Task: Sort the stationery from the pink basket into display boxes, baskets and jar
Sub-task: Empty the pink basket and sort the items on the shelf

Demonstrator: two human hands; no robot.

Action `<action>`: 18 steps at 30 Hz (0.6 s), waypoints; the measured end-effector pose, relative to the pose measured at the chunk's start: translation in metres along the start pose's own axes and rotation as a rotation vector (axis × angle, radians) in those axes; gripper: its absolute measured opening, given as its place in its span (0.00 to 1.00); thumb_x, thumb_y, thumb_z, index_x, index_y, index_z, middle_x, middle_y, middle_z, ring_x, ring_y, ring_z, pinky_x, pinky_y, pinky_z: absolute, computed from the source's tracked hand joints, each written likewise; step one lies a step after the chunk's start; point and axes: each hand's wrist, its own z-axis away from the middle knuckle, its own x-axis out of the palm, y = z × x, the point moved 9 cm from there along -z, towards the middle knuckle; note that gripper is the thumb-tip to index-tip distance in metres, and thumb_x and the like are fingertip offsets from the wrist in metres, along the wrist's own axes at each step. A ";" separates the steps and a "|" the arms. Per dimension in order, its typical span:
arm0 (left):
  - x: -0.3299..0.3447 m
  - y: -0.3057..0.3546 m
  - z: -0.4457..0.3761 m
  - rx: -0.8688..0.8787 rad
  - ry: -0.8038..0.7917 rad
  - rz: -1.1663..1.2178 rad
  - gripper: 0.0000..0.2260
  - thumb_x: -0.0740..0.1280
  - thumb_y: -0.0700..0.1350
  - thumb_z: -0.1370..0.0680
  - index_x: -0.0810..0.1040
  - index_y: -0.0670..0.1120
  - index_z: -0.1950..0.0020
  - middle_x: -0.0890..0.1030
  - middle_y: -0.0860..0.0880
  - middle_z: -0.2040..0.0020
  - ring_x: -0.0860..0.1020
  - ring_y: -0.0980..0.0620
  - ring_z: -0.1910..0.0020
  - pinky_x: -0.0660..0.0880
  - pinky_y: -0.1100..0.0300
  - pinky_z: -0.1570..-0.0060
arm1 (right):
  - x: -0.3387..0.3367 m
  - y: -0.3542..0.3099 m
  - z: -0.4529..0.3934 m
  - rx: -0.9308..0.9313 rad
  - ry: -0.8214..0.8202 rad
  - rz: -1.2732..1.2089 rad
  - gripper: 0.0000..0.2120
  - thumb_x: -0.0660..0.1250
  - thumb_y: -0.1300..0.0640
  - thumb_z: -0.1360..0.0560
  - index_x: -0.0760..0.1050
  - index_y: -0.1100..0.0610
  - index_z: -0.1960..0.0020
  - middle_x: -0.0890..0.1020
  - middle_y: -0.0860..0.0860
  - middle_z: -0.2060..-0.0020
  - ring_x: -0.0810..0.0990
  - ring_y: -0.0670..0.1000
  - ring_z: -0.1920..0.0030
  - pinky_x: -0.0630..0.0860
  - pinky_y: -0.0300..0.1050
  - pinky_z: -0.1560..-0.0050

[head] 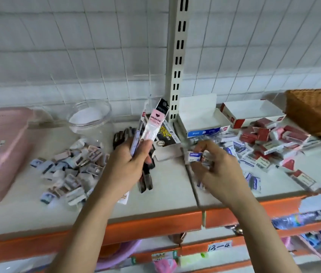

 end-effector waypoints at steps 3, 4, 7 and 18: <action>0.049 0.024 0.003 0.019 0.023 0.005 0.14 0.61 0.52 0.21 0.71 0.50 0.66 0.72 0.58 0.79 0.67 0.61 0.81 0.62 0.69 0.78 | -0.038 0.034 0.001 -0.013 0.005 0.012 0.12 0.68 0.60 0.29 0.69 0.46 0.53 0.75 0.44 0.73 0.73 0.47 0.75 0.66 0.39 0.71; 0.065 0.034 0.006 0.011 0.025 0.037 0.15 0.61 0.57 0.24 0.72 0.51 0.66 0.72 0.58 0.78 0.68 0.62 0.80 0.63 0.69 0.77 | -0.051 0.047 0.002 -0.013 -0.011 0.012 0.11 0.68 0.60 0.29 0.70 0.47 0.53 0.76 0.46 0.73 0.73 0.47 0.76 0.67 0.40 0.71; 0.116 0.058 0.015 -0.071 -0.056 0.073 0.21 0.56 0.70 0.35 0.74 0.55 0.58 0.76 0.60 0.69 0.73 0.67 0.72 0.66 0.67 0.68 | -0.089 0.080 0.004 -0.010 -0.040 -0.005 0.12 0.68 0.61 0.29 0.69 0.47 0.52 0.78 0.49 0.72 0.72 0.47 0.78 0.68 0.42 0.72; 0.180 0.077 0.038 -0.258 0.037 0.611 0.04 0.62 0.40 0.22 0.76 0.43 0.50 0.80 0.47 0.58 0.70 0.56 0.74 0.66 0.67 0.77 | -0.145 0.130 0.012 -0.056 -0.103 -0.071 0.15 0.68 0.62 0.29 0.69 0.44 0.52 0.77 0.46 0.74 0.74 0.44 0.77 0.65 0.37 0.70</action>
